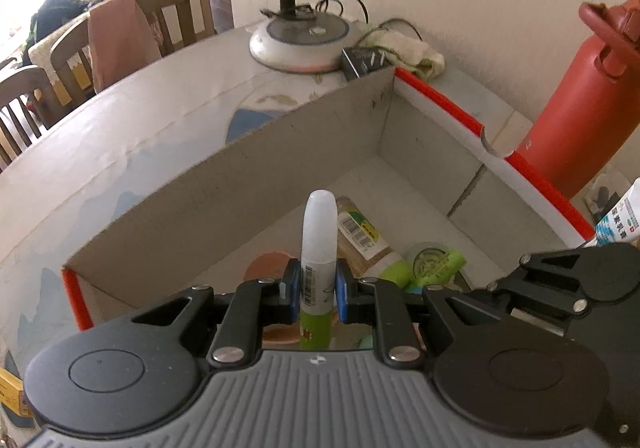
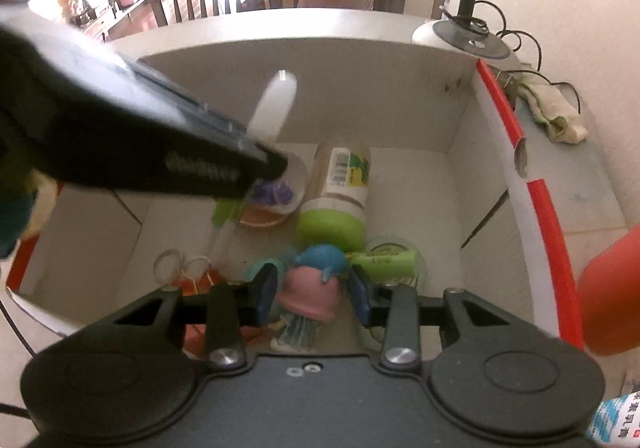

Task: Organize rigid objects
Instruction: 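Lower both items into the box and open both tools, then withdraw both tools from the box toward the remaining table items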

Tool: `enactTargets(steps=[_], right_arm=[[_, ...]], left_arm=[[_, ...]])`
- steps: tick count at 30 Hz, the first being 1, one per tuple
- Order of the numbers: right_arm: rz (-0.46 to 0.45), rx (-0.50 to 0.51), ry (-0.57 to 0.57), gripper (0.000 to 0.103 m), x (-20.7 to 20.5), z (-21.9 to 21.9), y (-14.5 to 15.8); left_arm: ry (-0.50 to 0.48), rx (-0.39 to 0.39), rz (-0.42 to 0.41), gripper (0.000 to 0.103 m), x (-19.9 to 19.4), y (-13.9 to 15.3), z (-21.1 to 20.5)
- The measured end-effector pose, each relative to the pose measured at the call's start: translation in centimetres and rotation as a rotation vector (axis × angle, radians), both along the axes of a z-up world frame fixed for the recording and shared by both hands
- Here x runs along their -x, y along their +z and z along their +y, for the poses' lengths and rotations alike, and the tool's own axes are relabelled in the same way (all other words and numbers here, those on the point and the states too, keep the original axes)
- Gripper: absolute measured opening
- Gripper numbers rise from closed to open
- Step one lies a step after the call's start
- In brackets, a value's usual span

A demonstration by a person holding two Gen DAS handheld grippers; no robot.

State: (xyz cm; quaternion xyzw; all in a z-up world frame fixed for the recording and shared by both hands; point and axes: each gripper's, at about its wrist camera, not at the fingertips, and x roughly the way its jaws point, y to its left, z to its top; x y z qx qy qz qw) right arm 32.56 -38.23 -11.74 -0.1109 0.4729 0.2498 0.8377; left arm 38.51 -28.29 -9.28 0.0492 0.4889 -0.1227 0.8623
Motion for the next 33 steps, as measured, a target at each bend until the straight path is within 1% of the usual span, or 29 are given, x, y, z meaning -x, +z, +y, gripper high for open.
enactTargets(steps=[2, 5, 7, 9, 12, 17, 23, 27, 33], right_arm=[[0.001, -0.026, -0.010, 0.042, -0.1, -0.3, 0.5], [0.000, -0.056, -0.032, 0.047, -0.1, -0.8, 1.2], [-0.003, -0.072, -0.046, 0.051, -0.1, -1.2, 1.7], [-0.013, -0.088, -0.058, 0.059, 0.0, -1.5, 2.3], [-0.027, -0.109, -0.077, 0.063, 0.0, -2.1, 3.1], [-0.037, -0.122, -0.091, 0.063, 0.5, -2.7, 3.5], [-0.041, -0.160, -0.093, 0.065, 1.0, -3.2, 4.2], [-0.050, -0.191, -0.088, 0.070, 1.4, -3.3, 4.9], [-0.061, -0.214, -0.072, 0.072, 2.1, -3.2, 5.5]], left_arm=[[0.003, 0.004, 0.016, 0.018, -0.2, -0.4, -0.1], [0.008, 0.008, 0.017, 0.018, -0.1, -0.4, 0.1], [0.018, 0.020, 0.029, 0.018, 0.0, -0.4, 0.3], [0.035, 0.040, 0.044, 0.018, 0.2, -0.4, 0.6], [0.049, 0.049, 0.054, 0.019, 1.0, -0.4, 1.0], [0.055, 0.070, 0.034, 0.019, 2.7, 0.4, 1.5], [0.076, 0.101, -0.004, 0.019, 4.4, 2.3, 2.1], [0.100, 0.118, -0.025, 0.027, 5.6, 3.4, 2.8], [0.138, 0.134, -0.062, 0.028, 7.4, 4.8, 3.6]])
